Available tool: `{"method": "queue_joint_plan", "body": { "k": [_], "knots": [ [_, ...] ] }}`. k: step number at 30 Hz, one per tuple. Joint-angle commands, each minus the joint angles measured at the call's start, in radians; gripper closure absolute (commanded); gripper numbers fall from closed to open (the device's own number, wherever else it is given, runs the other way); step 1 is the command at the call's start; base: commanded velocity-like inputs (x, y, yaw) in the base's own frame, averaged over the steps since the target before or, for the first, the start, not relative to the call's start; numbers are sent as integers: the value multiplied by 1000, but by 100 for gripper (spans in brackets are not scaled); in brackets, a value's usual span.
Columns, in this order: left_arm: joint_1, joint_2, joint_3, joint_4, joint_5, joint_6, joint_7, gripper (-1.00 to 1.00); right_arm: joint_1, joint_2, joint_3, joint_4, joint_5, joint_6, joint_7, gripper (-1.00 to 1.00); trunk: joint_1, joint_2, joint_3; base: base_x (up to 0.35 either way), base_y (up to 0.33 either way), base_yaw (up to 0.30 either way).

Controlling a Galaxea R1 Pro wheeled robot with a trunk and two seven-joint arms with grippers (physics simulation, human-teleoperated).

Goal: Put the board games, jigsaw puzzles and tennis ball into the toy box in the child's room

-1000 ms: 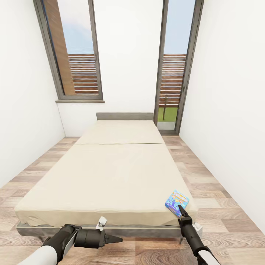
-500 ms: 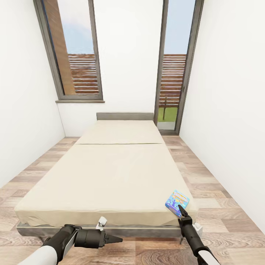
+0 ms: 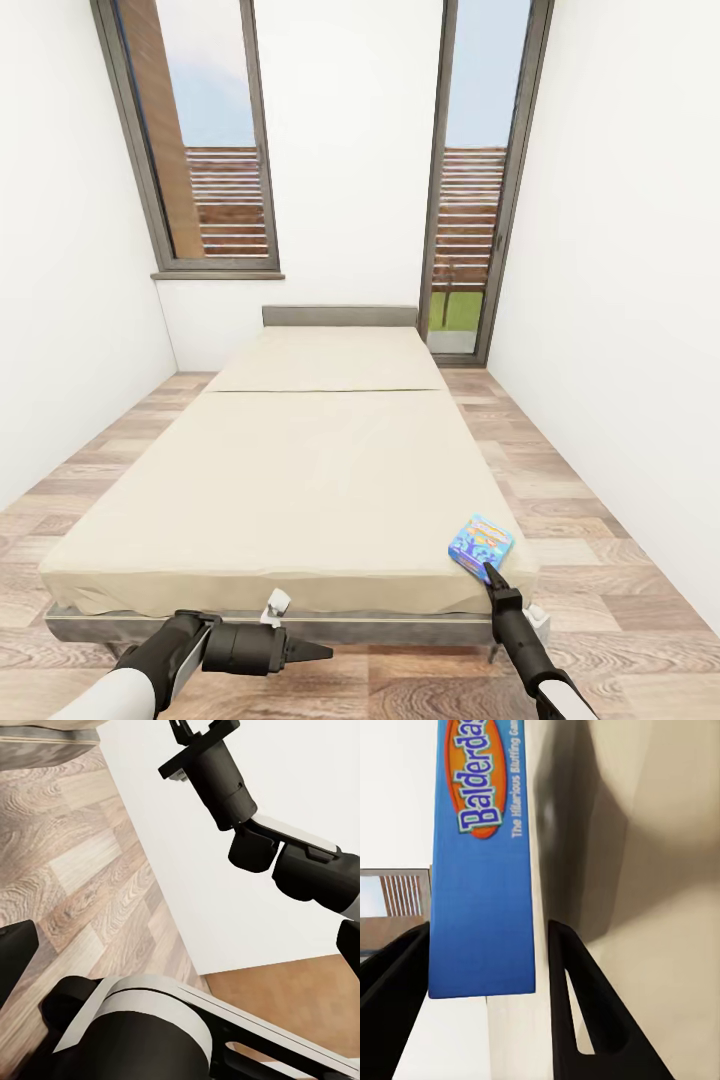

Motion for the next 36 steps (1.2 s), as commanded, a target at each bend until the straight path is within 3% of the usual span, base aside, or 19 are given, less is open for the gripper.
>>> {"method": "queue_joint_plan", "body": {
  "k": [1,20,36],
  "knots": [
    [0,-1,7,-1,-10,11,-6,-100,-1,0,-3,1,-10,11,3,100,0,0,-1,0,0,0],
    [0,-1,7,-1,-10,11,-6,-100,-1,0,-3,1,-9,11,3,100,0,0,-1,0,0,0],
    [0,-1,7,-1,-11,11,6,-100,-1,1,0,-2,-6,8,5,100,-62,112,49,0,0,0]
  ]
}}
